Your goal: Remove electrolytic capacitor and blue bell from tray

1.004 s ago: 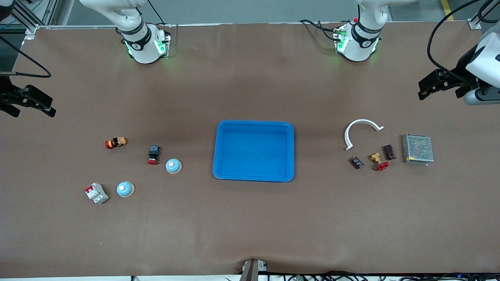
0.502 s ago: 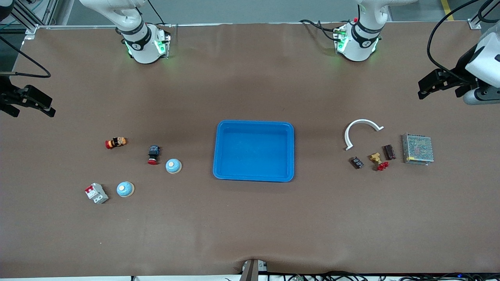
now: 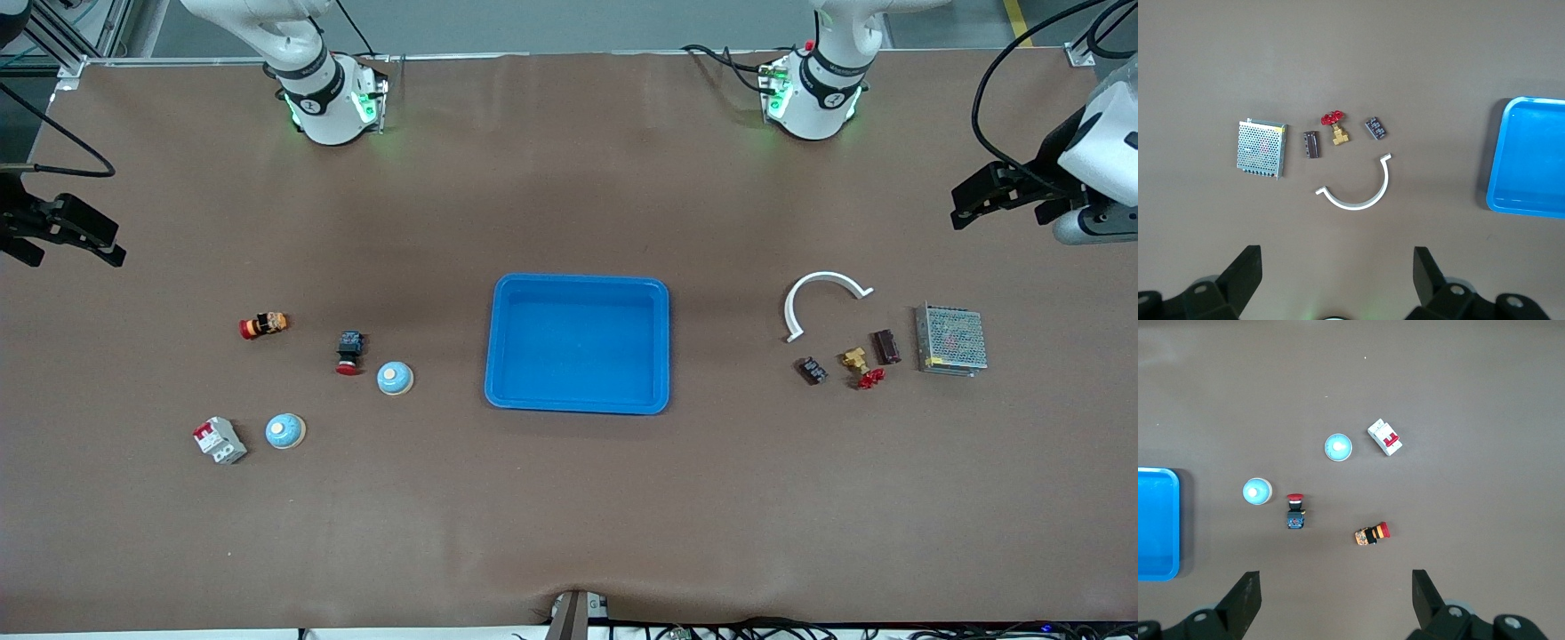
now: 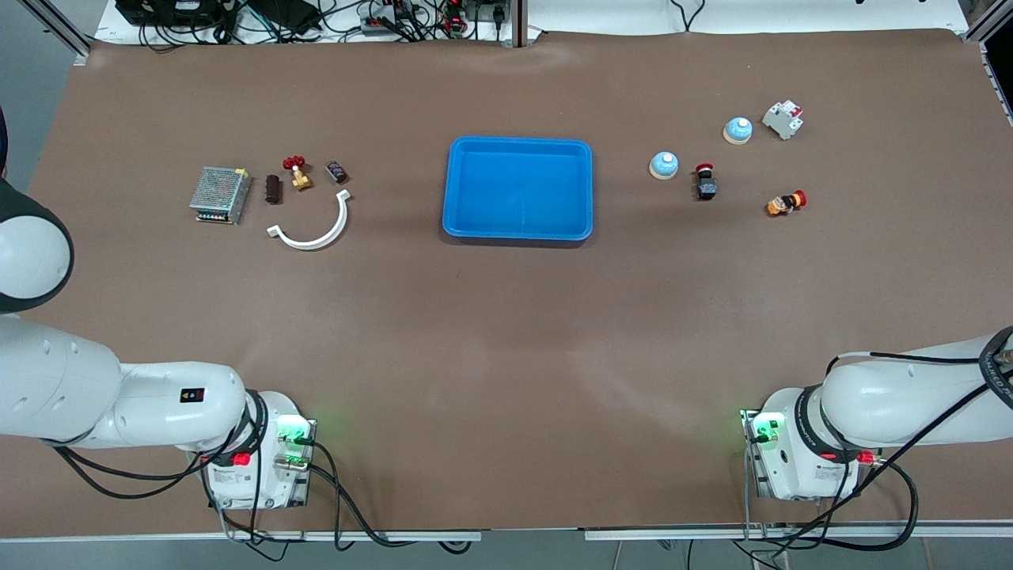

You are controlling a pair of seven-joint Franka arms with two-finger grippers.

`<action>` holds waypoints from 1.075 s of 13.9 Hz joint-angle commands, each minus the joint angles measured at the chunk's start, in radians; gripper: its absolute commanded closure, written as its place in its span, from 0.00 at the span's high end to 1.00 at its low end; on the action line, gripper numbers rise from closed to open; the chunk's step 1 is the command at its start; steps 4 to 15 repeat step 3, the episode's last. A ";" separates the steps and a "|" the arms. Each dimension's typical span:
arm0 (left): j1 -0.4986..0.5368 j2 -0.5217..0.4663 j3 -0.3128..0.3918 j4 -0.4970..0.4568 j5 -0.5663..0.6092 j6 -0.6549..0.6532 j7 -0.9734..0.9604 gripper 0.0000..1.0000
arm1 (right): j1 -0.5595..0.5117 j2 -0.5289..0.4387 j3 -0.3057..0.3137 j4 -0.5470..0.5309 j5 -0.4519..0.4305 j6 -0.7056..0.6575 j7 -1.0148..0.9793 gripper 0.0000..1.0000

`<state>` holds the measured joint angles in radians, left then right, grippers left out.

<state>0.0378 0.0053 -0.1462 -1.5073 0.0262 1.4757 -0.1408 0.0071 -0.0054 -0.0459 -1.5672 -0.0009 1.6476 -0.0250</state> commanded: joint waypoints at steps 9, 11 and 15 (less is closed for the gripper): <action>-0.002 0.008 -0.001 0.030 -0.003 -0.009 0.000 1.00 | 0.002 -0.001 0.000 0.010 -0.001 -0.006 0.002 1.00; -0.002 0.008 -0.001 0.030 -0.003 -0.009 0.000 1.00 | 0.002 -0.001 0.000 0.010 -0.001 -0.006 0.002 1.00; -0.002 0.008 -0.001 0.030 -0.003 -0.009 0.000 1.00 | 0.002 -0.001 0.000 0.010 -0.001 -0.006 0.002 1.00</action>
